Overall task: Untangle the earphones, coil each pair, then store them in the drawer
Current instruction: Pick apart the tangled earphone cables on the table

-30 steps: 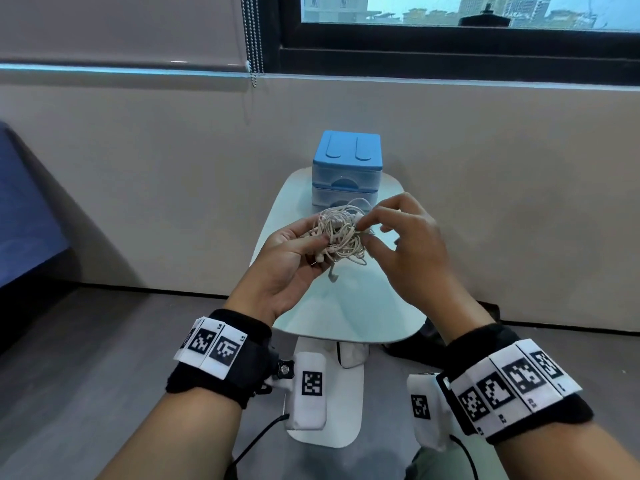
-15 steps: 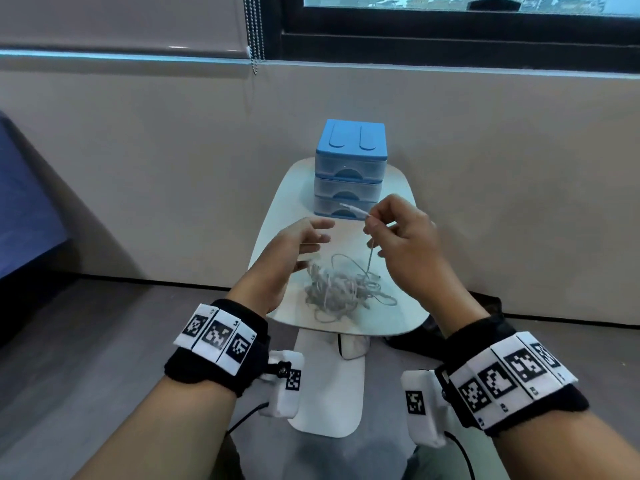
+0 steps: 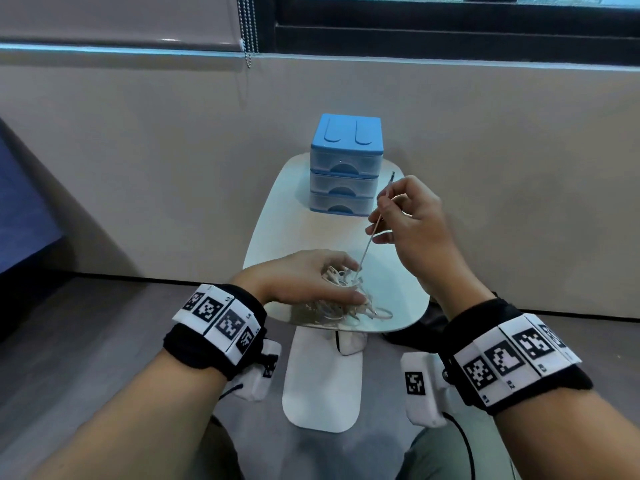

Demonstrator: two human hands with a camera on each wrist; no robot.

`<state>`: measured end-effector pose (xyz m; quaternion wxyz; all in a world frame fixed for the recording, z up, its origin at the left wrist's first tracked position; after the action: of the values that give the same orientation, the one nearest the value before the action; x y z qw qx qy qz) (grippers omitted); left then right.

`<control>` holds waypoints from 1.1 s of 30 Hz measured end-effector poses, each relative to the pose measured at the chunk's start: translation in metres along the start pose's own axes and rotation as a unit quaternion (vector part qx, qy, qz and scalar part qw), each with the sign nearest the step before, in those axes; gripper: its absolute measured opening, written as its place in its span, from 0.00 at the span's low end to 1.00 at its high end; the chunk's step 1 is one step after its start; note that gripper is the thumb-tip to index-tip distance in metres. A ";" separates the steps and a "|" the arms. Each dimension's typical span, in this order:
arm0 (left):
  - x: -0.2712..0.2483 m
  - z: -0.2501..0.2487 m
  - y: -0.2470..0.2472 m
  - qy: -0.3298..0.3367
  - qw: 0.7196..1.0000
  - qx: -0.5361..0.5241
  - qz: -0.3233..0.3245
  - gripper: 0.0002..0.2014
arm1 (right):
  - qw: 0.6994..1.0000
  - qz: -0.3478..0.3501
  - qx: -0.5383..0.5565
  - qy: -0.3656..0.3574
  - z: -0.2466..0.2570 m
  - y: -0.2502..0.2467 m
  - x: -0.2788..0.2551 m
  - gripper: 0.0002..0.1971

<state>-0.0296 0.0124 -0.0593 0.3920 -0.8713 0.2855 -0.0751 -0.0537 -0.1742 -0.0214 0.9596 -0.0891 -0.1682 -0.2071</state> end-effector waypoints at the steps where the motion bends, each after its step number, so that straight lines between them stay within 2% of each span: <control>1: -0.002 0.000 -0.001 0.011 1.000 0.011 0.021 0.34 | 1.000 0.002 -0.003 0.000 0.000 -0.001 0.001 0.06; 2: -0.004 0.001 -0.002 0.022 0.999 0.029 0.031 0.35 | 1.000 0.004 -0.007 0.001 0.001 -0.002 0.002 0.06; 4: -0.003 0.004 -0.004 0.048 0.997 0.065 0.009 0.34 | 1.000 -0.001 -0.016 0.002 0.003 -0.004 0.005 0.05; 8: 0.001 0.011 -0.008 0.069 0.994 0.055 -0.059 0.23 | 0.998 -0.049 -0.026 -0.001 -0.002 -0.007 0.012 0.06; 9: 0.002 0.012 -0.009 0.063 0.995 0.041 -0.065 0.21 | 0.997 -0.067 -0.023 0.010 -0.008 -0.008 0.013 0.09; 11: 0.003 0.012 -0.009 0.054 0.996 0.010 -0.069 0.19 | 0.994 -0.096 -0.010 0.052 -0.024 -0.012 0.011 0.23; 13: 0.005 0.014 -0.009 0.049 0.996 -0.009 -0.069 0.20 | 0.989 -0.098 -0.003 0.107 -0.040 -0.014 0.007 0.37; 15: 0.005 0.016 -0.008 0.041 0.996 -0.021 -0.070 0.20 | 0.984 -0.086 -0.013 0.157 -0.053 -0.015 0.002 0.46; 17: 0.005 0.016 -0.008 0.044 0.996 -0.011 -0.075 0.20 | 0.983 -0.079 -0.057 0.154 -0.059 -0.014 -0.001 0.51; 19: 0.004 0.012 -0.006 0.056 0.995 0.014 -0.083 0.21 | 0.980 -0.085 -0.143 0.108 -0.063 -0.015 -0.002 0.53; 21: 0.005 0.008 -0.004 0.061 0.994 0.027 -0.088 0.23 | 0.971 -0.068 -0.219 0.060 -0.062 -0.015 -0.001 0.48; 22: 0.005 0.006 -0.003 0.061 0.994 0.030 -0.086 0.23 | 0.969 -0.031 -0.240 0.045 -0.062 -0.014 0.000 0.43; 25: 0.009 0.004 -0.003 0.062 0.994 0.021 -0.090 0.19 | 0.965 0.157 -0.205 0.049 -0.066 -0.004 -0.001 0.23; 26: 0.011 0.003 -0.005 0.064 0.993 0.019 -0.098 0.17 | 0.960 0.190 -0.201 0.043 -0.067 0.000 -0.003 0.19; 29: 0.014 -0.001 -0.010 0.103 0.981 0.047 -0.159 0.12 | 0.965 0.190 -0.173 0.059 -0.074 0.001 -0.004 0.10; 33: 0.014 0.000 -0.009 0.154 0.949 0.083 -0.263 0.15 | 0.960 0.204 -0.101 0.161 -0.075 -0.001 0.005 0.07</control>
<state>-0.0143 0.0095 -0.0539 0.3803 -0.8579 0.0954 -0.3322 -0.0283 -0.1955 -0.0894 0.9819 -0.1836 0.0321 -0.0342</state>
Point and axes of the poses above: each hand's wrist, its own x-axis towards the middle knuckle, its own y-axis out of the palm, z = x × y, the point moved 2 cm from there along x, towards the middle knuckle, and after that the axes turned 10 degrees about -z, right-handed, at the moved point
